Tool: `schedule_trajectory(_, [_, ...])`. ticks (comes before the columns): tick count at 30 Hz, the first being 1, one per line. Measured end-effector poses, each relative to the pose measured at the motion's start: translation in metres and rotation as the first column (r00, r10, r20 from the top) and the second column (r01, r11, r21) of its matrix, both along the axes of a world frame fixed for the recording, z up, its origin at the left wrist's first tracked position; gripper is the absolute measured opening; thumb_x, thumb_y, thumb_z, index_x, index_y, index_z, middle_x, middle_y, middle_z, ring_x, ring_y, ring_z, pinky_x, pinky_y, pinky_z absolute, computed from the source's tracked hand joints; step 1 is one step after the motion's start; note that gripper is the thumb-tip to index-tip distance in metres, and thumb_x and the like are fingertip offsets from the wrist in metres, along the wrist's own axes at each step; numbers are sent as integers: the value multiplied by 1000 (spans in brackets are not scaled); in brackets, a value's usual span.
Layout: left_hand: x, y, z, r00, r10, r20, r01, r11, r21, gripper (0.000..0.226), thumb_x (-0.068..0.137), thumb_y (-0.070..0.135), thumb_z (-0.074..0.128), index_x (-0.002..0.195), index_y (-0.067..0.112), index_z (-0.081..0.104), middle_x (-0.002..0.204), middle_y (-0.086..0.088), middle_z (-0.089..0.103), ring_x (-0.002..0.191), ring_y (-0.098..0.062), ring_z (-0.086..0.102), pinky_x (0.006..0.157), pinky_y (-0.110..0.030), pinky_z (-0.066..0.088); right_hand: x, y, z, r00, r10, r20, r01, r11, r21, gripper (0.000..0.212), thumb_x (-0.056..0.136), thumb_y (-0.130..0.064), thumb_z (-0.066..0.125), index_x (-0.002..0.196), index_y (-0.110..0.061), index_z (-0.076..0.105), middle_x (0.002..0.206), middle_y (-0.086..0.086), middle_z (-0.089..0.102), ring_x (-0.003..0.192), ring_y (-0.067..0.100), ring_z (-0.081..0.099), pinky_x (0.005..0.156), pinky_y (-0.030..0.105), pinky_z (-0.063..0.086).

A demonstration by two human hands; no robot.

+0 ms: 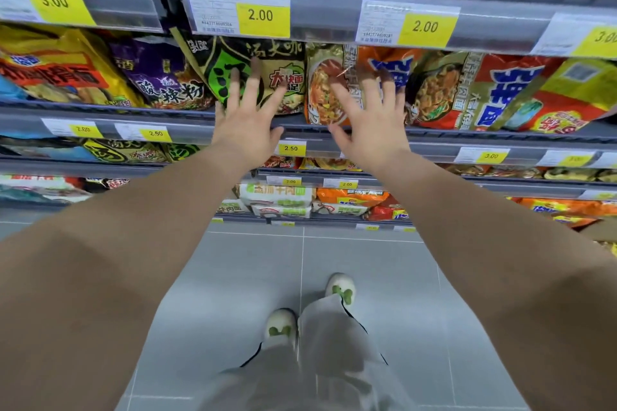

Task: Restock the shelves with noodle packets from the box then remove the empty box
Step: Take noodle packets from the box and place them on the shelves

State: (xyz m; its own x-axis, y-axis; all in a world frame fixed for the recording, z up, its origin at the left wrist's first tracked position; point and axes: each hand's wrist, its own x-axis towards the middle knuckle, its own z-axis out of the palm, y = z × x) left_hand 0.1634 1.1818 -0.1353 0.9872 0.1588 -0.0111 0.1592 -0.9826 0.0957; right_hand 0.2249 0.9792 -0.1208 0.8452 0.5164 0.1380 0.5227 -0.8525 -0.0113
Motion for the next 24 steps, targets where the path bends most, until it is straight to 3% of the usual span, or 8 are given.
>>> schedule_trajectory(7, [-5, 19, 6, 993, -101, -58, 100, 994, -33, 65, 94, 39, 51, 149, 38, 17, 156, -1, -17, 143, -37, -9, 114, -55, 20, -3, 13, 0, 994, -99, -51, 97, 994, -44, 58, 92, -46, 46, 145, -32, 27, 145, 15, 28, 135, 45, 17, 110, 65, 10])
schedule_trajectory(10, [-14, 15, 21, 997, -75, -4, 75, 994, -77, 58, 94, 31, 52, 147, 30, 29, 157, -5, 3, 143, -34, 4, 111, -54, 29, -14, 14, 13, 991, -119, -53, 119, 993, -8, 57, 91, -39, 49, 144, -28, 30, 145, 16, 29, 137, 41, 19, 111, 63, 8])
schedule_trajectory(13, [-29, 8, 35, 995, -78, 59, 86, 986, -140, 54, 93, 23, 53, 144, 21, 37, 156, -9, 18, 141, -35, 17, 112, -50, 28, -28, 11, 30, 993, -113, -43, 116, 991, 71, 57, 91, -29, 50, 145, -19, 33, 147, 15, 30, 138, 34, 22, 116, 55, 7])
schedule_trajectory(17, [-53, -10, 48, 981, -105, 164, 144, 958, -248, 48, 91, 18, 54, 138, 15, 47, 147, -10, 37, 134, -32, 32, 110, -41, 29, -57, -3, 47, 994, -100, -50, 107, 979, 174, 48, 91, -24, 50, 136, -9, 45, 137, 15, 44, 125, 35, 39, 110, 45, 26])
schedule_trajectory(24, [-84, -96, 69, 971, -202, 131, 238, 888, -393, 38, 93, 24, 53, 131, 20, 51, 133, -6, 49, 116, -23, 50, 91, -33, 42, -132, -92, 60, 963, -162, -216, 228, 916, 329, 39, 93, -22, 51, 130, -10, 52, 125, 11, 56, 113, 26, 53, 94, 38, 44])
